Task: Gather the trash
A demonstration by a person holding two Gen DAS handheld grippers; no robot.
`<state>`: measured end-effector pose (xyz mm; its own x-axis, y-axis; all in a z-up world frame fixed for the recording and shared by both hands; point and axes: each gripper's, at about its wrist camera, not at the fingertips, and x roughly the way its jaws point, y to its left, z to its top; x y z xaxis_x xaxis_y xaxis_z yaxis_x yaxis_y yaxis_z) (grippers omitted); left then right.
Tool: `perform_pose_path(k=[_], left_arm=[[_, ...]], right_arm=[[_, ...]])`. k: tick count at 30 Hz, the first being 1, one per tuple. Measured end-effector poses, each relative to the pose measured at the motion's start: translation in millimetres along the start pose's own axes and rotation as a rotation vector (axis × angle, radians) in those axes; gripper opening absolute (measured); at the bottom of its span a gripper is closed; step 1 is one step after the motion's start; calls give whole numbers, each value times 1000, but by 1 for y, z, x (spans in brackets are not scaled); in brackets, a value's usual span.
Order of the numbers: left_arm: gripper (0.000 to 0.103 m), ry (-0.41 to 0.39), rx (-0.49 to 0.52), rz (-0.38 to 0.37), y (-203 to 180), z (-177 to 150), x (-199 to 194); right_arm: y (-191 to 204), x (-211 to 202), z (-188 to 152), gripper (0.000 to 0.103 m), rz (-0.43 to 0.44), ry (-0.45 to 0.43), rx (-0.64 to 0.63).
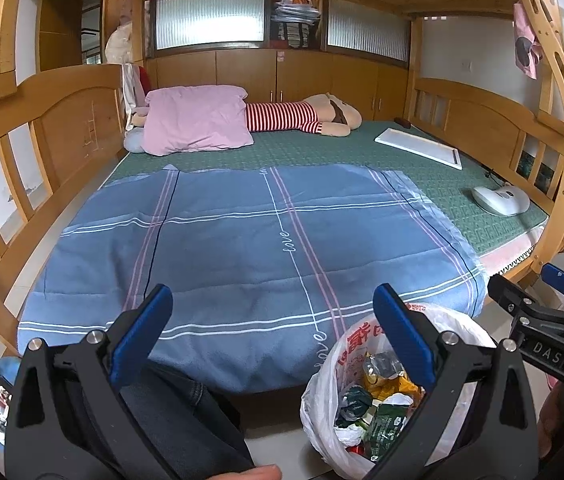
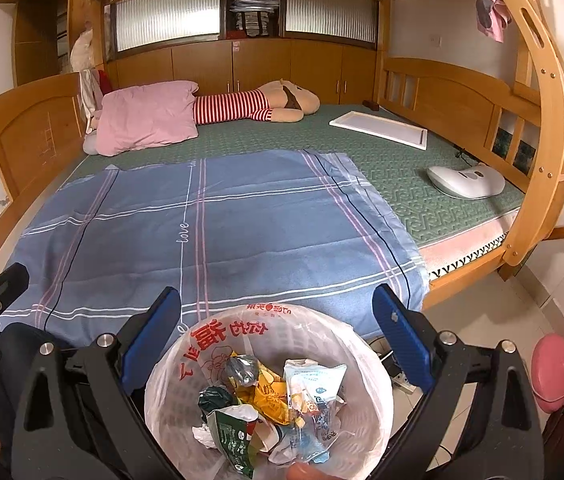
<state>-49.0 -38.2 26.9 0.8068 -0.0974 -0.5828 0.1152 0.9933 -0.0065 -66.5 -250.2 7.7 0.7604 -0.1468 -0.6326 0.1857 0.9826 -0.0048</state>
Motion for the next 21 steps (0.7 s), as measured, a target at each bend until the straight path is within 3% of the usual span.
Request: perform_pose_path(k=[21], left_arm=[[100, 1, 26, -13, -3, -2, 4]], right_arm=[[1, 7, 0, 95, 4, 12, 7]])
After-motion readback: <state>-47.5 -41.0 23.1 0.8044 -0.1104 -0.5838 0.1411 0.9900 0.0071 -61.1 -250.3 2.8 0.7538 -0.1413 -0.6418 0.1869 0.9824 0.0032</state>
